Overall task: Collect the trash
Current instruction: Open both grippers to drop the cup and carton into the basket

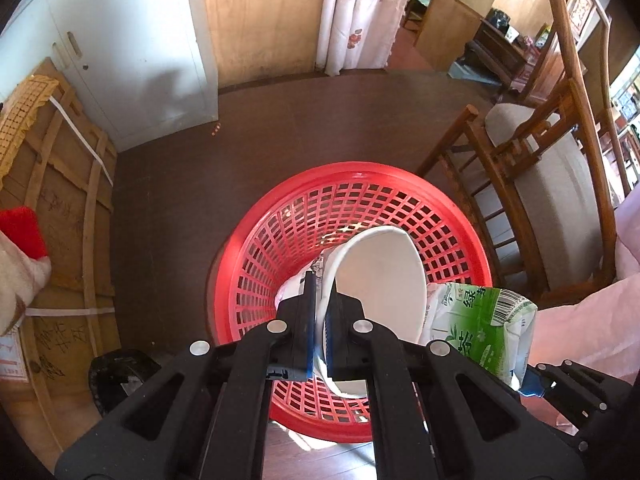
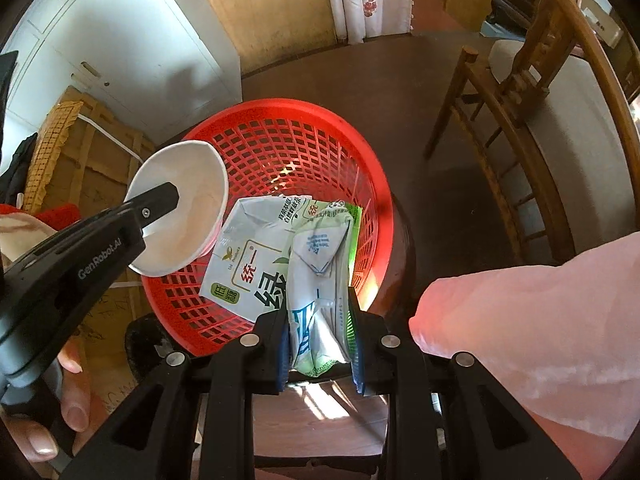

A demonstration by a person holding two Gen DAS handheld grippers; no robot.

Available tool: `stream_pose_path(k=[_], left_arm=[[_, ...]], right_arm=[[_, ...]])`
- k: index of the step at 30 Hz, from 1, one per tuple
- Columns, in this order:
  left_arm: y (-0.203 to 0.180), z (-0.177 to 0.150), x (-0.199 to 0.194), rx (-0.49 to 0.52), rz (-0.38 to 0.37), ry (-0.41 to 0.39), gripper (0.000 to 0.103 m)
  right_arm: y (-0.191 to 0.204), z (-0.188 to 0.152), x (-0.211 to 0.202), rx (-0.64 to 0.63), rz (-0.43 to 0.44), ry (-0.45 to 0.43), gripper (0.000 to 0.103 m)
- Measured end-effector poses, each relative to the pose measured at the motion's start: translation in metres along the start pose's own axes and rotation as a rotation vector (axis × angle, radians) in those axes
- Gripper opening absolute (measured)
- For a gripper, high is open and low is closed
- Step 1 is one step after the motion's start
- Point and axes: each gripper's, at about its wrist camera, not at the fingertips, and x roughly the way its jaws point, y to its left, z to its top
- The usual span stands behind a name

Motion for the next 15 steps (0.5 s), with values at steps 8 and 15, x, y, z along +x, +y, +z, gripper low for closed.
stream_pose_path(k=[8,15], left_arm=[[-0.004,0.003,0.001,0.018,0.016,-0.016,0.005],[-0.009,0.007,0.007,0.026,-0.010,0.030,0.012]], right_arm=[[0.005,0.005,0.011,-0.017,0.011,0.013,0.025],[0.007,0.006,0.011,-0.031,0.014,-0.019,0.051]])
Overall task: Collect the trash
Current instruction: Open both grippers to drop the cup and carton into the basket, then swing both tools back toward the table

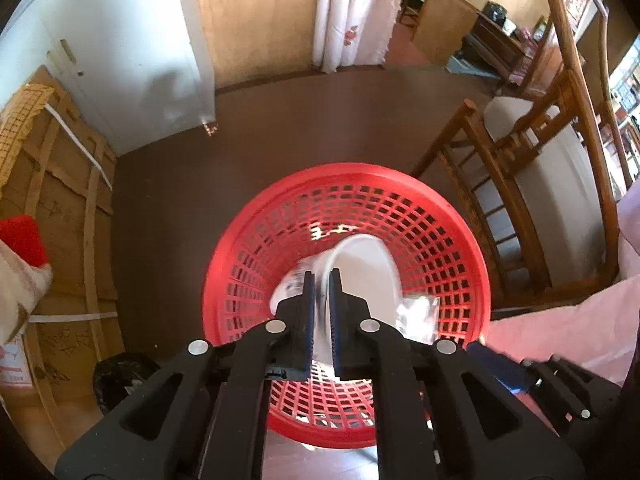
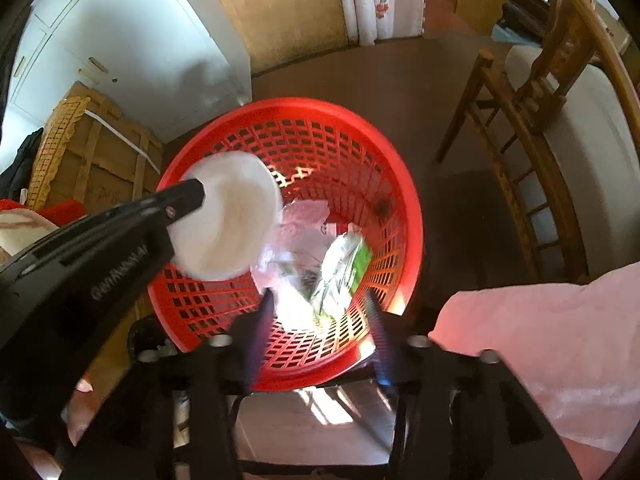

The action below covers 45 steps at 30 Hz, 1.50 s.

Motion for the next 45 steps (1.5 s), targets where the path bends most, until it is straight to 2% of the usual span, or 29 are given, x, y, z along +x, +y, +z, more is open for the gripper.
stream_pose_path(k=[4,7,11,16,21,24,31,36,39,45], left_arm=[[-0.002,0.000,-0.009,0.001,-0.018,-0.006,0.036],[-0.005,0.000,-0.021,0.008,-0.026,-0.033,0.042],[-0.008,-0.003,-0.042,0.003,-0.062,-0.057,0.044],[-0.023,-0.007,-0.086,0.039,-0.103,-0.137,0.045],[-0.043,-0.015,-0.139,0.086,-0.139,-0.259,0.050],[-0.065,-0.023,-0.166,0.144,-0.177,-0.308,0.054],[-0.153,-0.059,-0.209,0.347,-0.286,-0.351,0.057],[-0.236,-0.096,-0.227,0.536,-0.383,-0.349,0.060],[-0.292,-0.121,-0.237,0.652,-0.455,-0.330,0.061],[-0.396,-0.178,-0.265,0.847,-0.597,-0.325,0.063]], right_arm=[[-0.004,-0.005,-0.012,0.010,0.012,-0.009,0.051],[-0.008,-0.011,-0.028,0.014,0.003,-0.036,0.051],[-0.016,-0.025,-0.063,0.022,0.017,-0.095,0.052],[-0.029,-0.049,-0.119,0.018,0.052,-0.206,0.053],[-0.051,-0.083,-0.189,0.052,0.043,-0.365,0.063],[-0.073,-0.111,-0.225,0.102,0.006,-0.442,0.069],[-0.162,-0.207,-0.293,0.328,-0.145,-0.553,0.073],[-0.230,-0.290,-0.335,0.538,-0.269,-0.607,0.076],[-0.265,-0.341,-0.358,0.661,-0.302,-0.636,0.076],[-0.322,-0.438,-0.401,0.834,-0.441,-0.680,0.077]])
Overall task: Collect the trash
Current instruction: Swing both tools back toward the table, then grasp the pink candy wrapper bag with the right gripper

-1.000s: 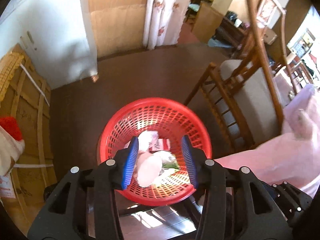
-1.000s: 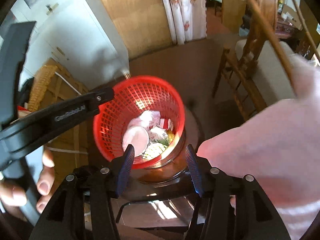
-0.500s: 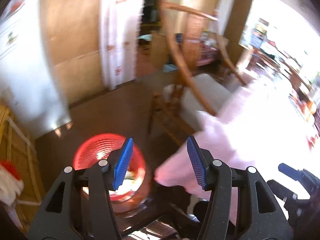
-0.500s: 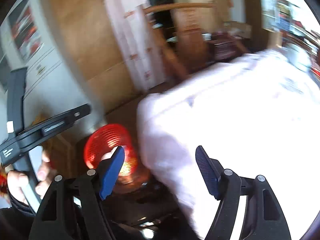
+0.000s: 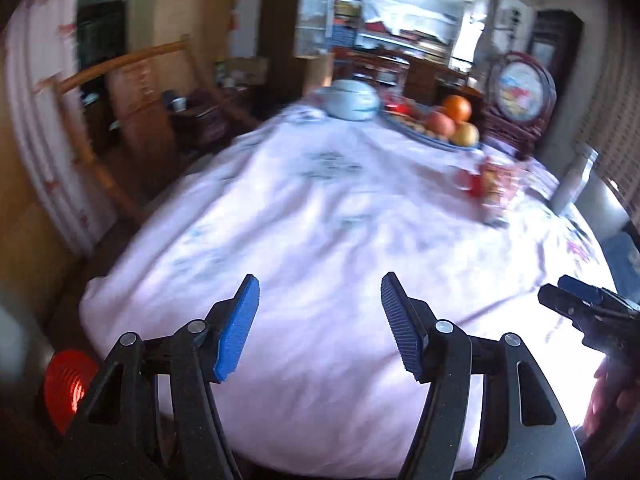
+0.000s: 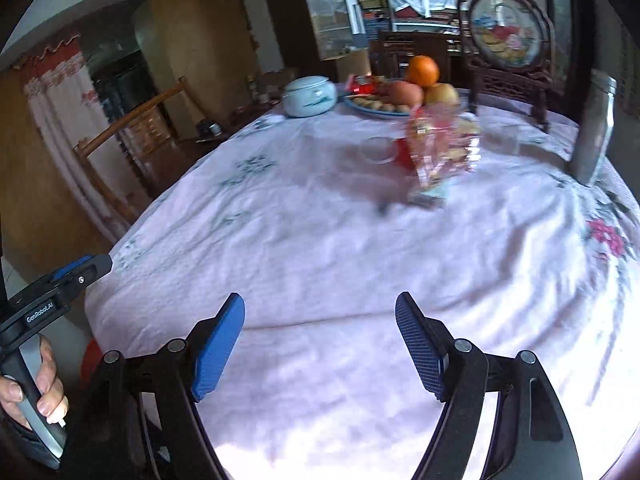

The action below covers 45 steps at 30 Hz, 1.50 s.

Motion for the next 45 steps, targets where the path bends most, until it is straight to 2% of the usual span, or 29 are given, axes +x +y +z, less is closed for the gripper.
stream_pose_path(k=[5,8,13,18,25,30,34,35,36,37,38,40,45], left_arm=[[-0.084,0.020,0.027,0.127,-0.073,-0.009,0.064],[-0.123,0.033,0.045,0.154,-0.128,0.015,0.065],[-0.161,0.055,0.071,0.159,-0.176,0.036,0.065],[-0.167,0.071,0.106,0.142,-0.166,0.061,0.067],[-0.138,0.060,0.152,0.098,-0.121,0.161,0.068],[-0.124,0.057,0.166,0.075,-0.095,0.181,0.068],[-0.121,0.056,0.166,0.069,-0.112,0.197,0.068],[-0.122,0.056,0.166,0.070,-0.114,0.196,0.068],[-0.122,0.056,0.165,0.071,-0.114,0.196,0.068],[-0.122,0.056,0.165,0.072,-0.115,0.196,0.068],[-0.123,0.056,0.164,0.074,-0.115,0.198,0.068],[-0.124,0.056,0.164,0.077,-0.115,0.200,0.068],[-0.139,0.056,0.162,0.115,-0.114,0.203,0.068]], right_arm=[[-0.074,0.008,-0.013,0.079,-0.104,-0.041,0.077],[-0.108,0.019,-0.007,0.114,-0.148,-0.039,0.077],[-0.129,0.045,-0.004,0.130,-0.166,-0.049,0.077],[-0.132,0.072,0.021,0.133,-0.171,-0.055,0.077],[-0.109,0.094,0.085,0.082,-0.147,0.010,0.077],[-0.090,0.107,0.124,0.047,-0.167,0.045,0.077],[-0.084,0.118,0.146,0.033,-0.227,0.056,0.076],[-0.084,0.120,0.150,0.032,-0.248,0.061,0.068],[-0.086,0.121,0.154,0.038,-0.267,0.072,0.042],[-0.089,0.121,0.157,0.050,-0.263,0.085,0.023],[-0.095,0.120,0.157,0.082,-0.239,0.090,0.017],[-0.106,0.116,0.146,0.130,-0.219,0.061,0.016],[-0.128,0.100,0.108,0.151,-0.202,0.011,0.016]])
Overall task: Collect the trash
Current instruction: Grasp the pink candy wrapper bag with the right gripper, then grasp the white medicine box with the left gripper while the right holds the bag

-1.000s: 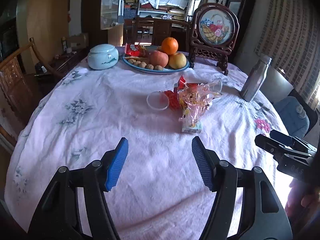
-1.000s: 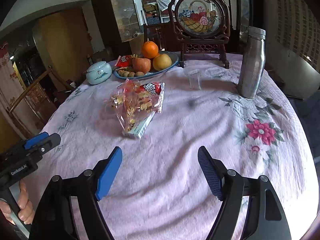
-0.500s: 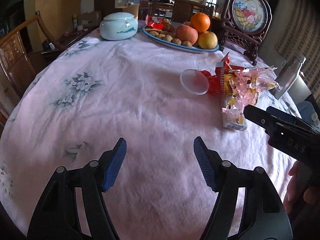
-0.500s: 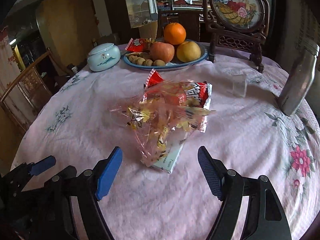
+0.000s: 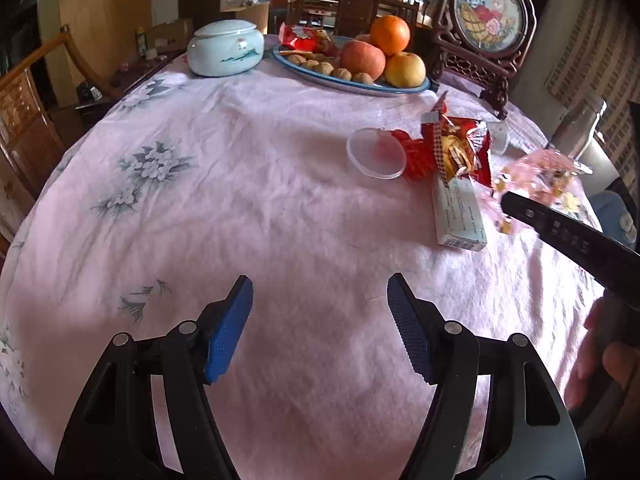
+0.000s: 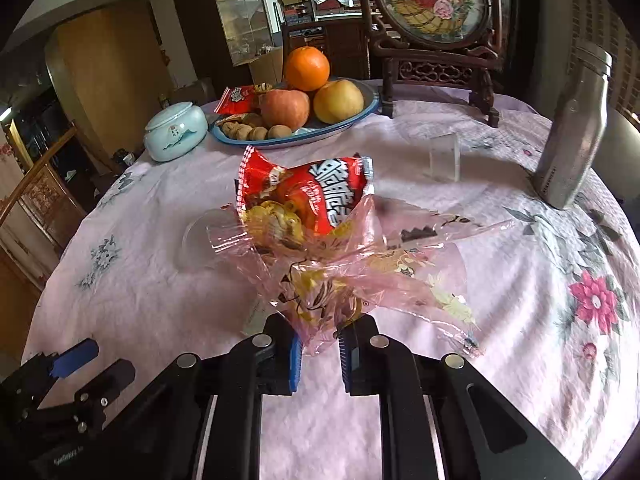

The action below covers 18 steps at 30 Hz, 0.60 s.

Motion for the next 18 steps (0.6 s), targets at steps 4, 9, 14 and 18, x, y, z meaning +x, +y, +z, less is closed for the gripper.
stream_pose_path(k=[4,9,14,18], left_arm=[[-0.023,0.004,-0.001,0.039,-0.018,-0.008,0.068],[-0.056,0.010,0.011,0.082,-0.030,0.007,0.068],[-0.089,0.018,0.032,0.162,-0.020,0.044,0.070],[-0.101,0.021,0.046,0.158,-0.050,0.072,0.070]], right_arm=[[-0.030,-0.011,-0.018,0.033,-0.005,-0.019,0.016],[-0.065,-0.022,-0.023,0.118,0.005,-0.042,0.016],[-0.085,-0.024,-0.023,0.178,0.025,-0.039,0.017],[-0.095,-0.025,-0.018,0.212,0.052,-0.009,0.017]])
